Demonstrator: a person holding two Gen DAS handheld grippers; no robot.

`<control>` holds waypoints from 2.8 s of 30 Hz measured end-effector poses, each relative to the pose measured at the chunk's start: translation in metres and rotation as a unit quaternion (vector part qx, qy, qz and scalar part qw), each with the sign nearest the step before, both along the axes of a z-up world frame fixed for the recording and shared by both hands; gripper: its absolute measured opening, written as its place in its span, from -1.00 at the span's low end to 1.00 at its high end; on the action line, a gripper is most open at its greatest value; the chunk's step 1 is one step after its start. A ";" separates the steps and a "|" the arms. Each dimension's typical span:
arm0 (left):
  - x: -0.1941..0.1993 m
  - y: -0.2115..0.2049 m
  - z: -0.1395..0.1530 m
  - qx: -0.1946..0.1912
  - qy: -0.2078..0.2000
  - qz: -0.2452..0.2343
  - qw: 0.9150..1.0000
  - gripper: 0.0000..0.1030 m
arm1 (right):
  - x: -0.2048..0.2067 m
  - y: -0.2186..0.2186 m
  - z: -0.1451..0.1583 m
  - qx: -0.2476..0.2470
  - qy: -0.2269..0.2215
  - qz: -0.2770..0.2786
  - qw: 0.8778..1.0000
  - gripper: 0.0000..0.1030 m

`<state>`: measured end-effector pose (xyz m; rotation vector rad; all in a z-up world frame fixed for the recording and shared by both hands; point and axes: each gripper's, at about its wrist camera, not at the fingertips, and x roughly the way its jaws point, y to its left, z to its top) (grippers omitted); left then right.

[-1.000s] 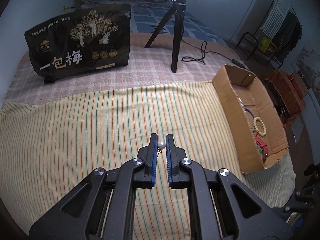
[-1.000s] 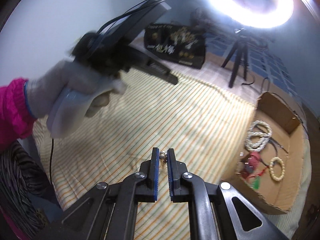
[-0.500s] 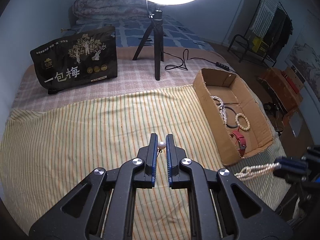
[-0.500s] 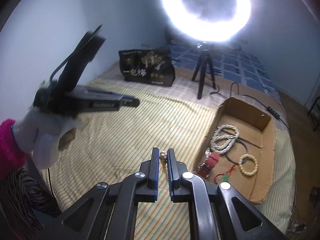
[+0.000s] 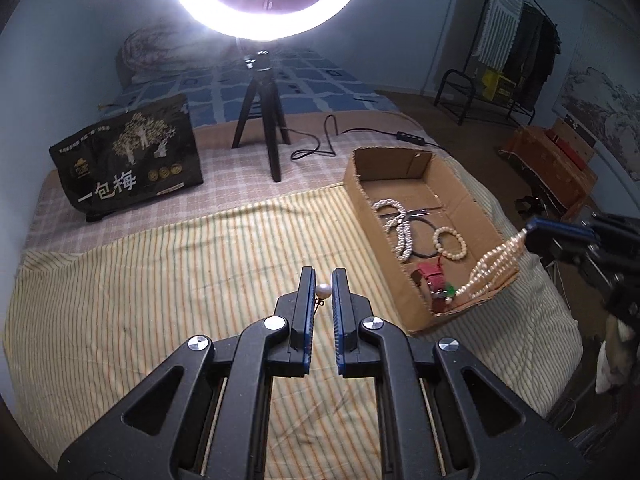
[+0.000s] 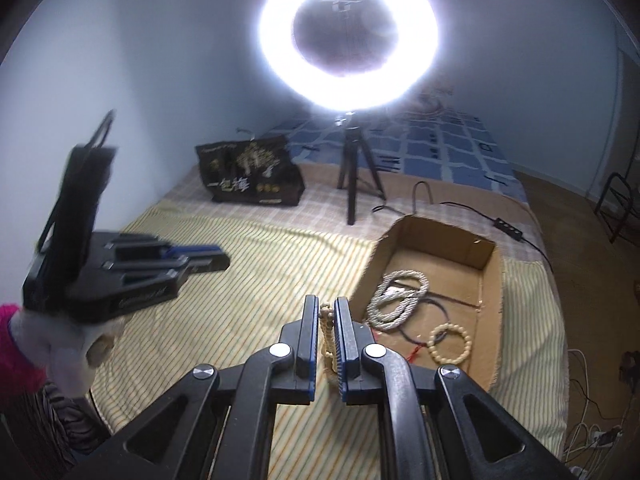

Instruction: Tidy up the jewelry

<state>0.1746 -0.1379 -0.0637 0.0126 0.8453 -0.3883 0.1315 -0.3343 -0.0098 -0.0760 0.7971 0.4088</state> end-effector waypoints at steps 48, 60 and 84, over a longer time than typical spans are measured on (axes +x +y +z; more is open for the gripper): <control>-0.004 -0.133 -0.013 -0.001 0.001 -0.098 0.995 -0.02 | 0.124 -0.092 -0.027 -0.012 -0.010 -0.138 0.990 0.63; -0.023 -0.115 0.005 0.001 -0.014 -0.085 0.996 -0.01 | 0.101 -0.087 -0.001 -0.032 -0.033 -0.169 0.985 0.99; -0.085 -0.040 0.040 0.004 -0.046 -0.019 0.999 0.18 | -0.011 -0.060 0.047 -0.023 -0.065 -0.194 0.979 0.99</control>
